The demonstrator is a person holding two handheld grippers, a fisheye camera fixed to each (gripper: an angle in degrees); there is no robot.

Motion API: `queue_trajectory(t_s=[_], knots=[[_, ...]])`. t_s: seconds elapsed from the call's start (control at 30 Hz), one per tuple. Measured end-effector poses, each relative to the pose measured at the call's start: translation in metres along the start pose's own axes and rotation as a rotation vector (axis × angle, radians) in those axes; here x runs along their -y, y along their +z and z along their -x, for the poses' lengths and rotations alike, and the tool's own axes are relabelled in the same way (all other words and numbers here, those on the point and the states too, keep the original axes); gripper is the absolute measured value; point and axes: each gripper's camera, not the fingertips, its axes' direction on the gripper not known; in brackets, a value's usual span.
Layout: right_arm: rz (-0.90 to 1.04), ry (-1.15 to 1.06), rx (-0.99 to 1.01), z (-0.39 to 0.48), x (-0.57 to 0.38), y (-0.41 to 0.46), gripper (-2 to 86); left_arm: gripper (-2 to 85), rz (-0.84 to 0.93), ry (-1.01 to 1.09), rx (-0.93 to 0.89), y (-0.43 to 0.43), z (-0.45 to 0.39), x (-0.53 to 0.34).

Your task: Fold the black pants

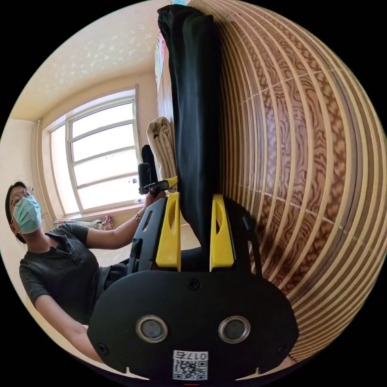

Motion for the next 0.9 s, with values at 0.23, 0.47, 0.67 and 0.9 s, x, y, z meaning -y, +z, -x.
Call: queue_trajectory(t_s=[0.23, 0.47, 0.67, 0.9], knots=[[0.019, -0.031, 0.119, 0.046, -0.038, 0.000, 2.4, 4.0, 0.070, 0.036, -0.150, -0.004, -0.020, -0.022], [-0.063, -0.214, 0.187, 0.173, -0.118, -0.029, 1.1, 3.9, -0.012, 0.220, -0.417, -0.085, -0.110, -0.123], [-0.164, -0.551, 0.130, 0.328, -0.163, -0.066, 0.8, 3.8, -0.142, 0.471, -0.530, -0.168, -0.242, -0.165], [-0.204, -1.021, 0.089, 0.503, -0.222, -0.092, 0.7, 4.0, -0.221, 0.855, -0.606, -0.255, -0.394, -0.190]])
